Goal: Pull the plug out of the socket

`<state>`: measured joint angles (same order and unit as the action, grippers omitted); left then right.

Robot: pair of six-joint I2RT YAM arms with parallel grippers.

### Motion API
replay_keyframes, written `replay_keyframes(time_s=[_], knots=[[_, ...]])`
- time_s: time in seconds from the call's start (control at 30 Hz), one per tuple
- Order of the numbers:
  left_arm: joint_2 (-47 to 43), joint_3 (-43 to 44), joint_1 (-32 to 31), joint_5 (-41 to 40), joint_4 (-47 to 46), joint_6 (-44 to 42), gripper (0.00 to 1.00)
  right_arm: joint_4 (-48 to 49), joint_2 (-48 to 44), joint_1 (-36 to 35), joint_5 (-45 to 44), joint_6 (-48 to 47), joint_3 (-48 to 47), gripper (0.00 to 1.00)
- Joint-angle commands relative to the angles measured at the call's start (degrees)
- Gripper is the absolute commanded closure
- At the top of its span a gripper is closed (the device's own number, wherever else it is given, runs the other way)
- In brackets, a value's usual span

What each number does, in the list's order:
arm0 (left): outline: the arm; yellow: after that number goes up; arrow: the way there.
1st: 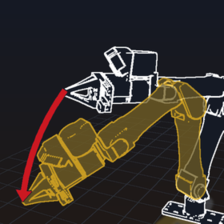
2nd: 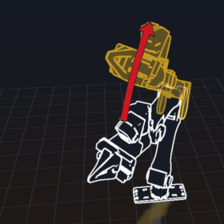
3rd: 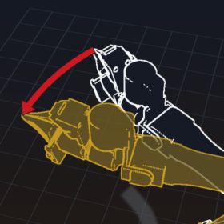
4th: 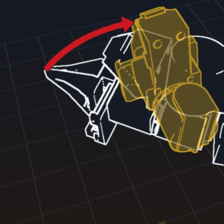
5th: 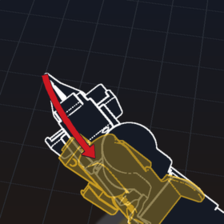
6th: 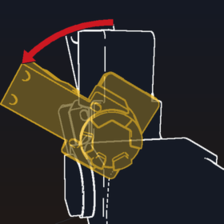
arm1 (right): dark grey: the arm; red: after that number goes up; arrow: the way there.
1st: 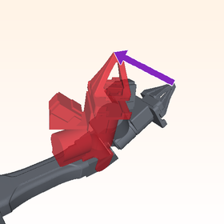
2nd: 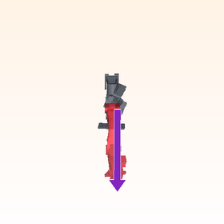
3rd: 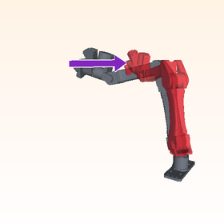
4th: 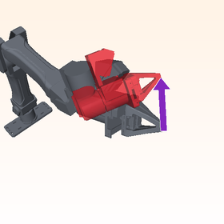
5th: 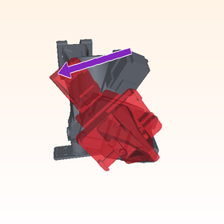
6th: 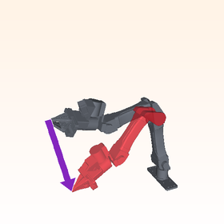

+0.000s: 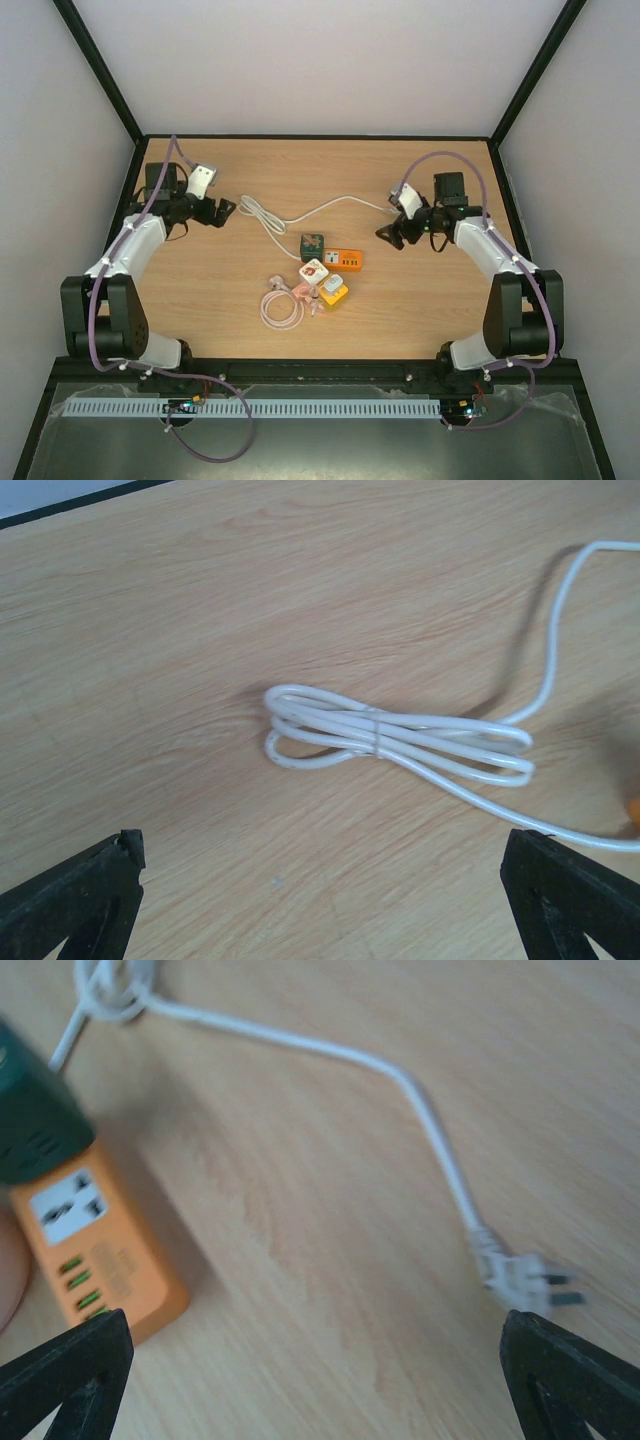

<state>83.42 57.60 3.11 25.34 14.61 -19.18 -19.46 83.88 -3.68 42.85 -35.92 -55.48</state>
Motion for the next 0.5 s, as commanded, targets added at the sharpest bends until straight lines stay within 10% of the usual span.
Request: replay_keyframes(time_s=[0.0,0.47], knots=[[-3.16,-2.21,-0.86,4.67,1.00,-2.34,0.00,-8.20,-0.54,-4.69,-1.07,-13.10,-0.10,0.02],[-8.37,-6.74,-1.93,8.06,0.88,-2.49,0.00,-8.69,4.55,-16.06,-8.65,-22.06,1.54,0.02]])
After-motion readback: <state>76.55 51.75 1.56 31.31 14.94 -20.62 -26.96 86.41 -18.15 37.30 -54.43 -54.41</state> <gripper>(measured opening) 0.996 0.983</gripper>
